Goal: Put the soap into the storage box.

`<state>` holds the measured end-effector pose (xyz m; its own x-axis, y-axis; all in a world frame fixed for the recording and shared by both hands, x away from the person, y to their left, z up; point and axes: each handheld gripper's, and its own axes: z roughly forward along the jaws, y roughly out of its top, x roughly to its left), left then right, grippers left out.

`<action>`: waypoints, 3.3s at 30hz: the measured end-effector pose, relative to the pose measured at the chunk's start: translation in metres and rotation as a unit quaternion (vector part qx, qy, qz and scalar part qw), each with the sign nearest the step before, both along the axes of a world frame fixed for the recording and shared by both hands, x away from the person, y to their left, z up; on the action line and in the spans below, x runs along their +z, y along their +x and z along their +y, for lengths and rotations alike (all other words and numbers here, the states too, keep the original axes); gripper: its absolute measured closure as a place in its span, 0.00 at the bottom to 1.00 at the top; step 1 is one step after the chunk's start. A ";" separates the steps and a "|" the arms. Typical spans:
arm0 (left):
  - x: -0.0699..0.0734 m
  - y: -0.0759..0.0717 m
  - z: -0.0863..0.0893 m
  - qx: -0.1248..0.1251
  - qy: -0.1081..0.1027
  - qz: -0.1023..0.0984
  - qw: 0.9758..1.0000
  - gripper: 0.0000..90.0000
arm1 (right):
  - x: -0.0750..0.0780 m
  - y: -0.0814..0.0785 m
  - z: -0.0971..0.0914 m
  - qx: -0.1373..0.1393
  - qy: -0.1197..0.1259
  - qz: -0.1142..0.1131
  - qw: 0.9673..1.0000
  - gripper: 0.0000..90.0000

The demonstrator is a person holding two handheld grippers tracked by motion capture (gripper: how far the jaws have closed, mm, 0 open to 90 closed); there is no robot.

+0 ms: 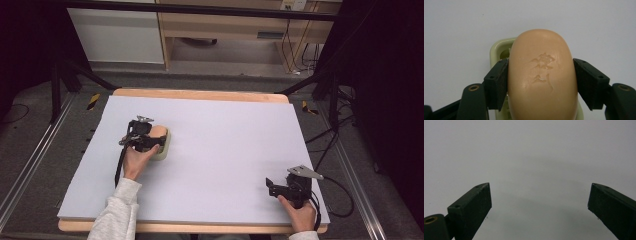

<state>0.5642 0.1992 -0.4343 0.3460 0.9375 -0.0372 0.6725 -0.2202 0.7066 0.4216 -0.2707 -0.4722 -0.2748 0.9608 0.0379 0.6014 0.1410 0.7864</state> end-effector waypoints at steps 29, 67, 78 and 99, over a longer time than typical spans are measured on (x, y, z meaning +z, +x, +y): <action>-0.011 0.003 -0.001 0.001 0.009 0.017 1.000 0.35 | 0.000 0.000 0.000 0.001 -0.001 0.001 1.000 0.06; 0.018 -0.025 0.016 0.001 -0.024 -0.039 0.999 0.33 | 0.000 -0.001 0.000 -0.005 0.000 0.001 1.000 0.06; 0.017 -0.069 0.024 -0.009 -0.041 -0.086 0.995 0.30 | 0.000 -0.003 -0.003 -0.007 0.004 0.003 1.000 0.06; -0.014 -0.122 0.052 -0.009 -0.018 -0.081 0.997 0.26 | 0.001 -0.005 -0.010 -0.017 0.005 0.000 1.000 0.06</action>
<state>0.4418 0.2511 -0.4481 0.3671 0.9301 -0.0125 0.5454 -0.2043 0.8129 0.4164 -0.2803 -0.4713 -0.2415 0.9692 0.0479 0.6060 0.1121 0.7875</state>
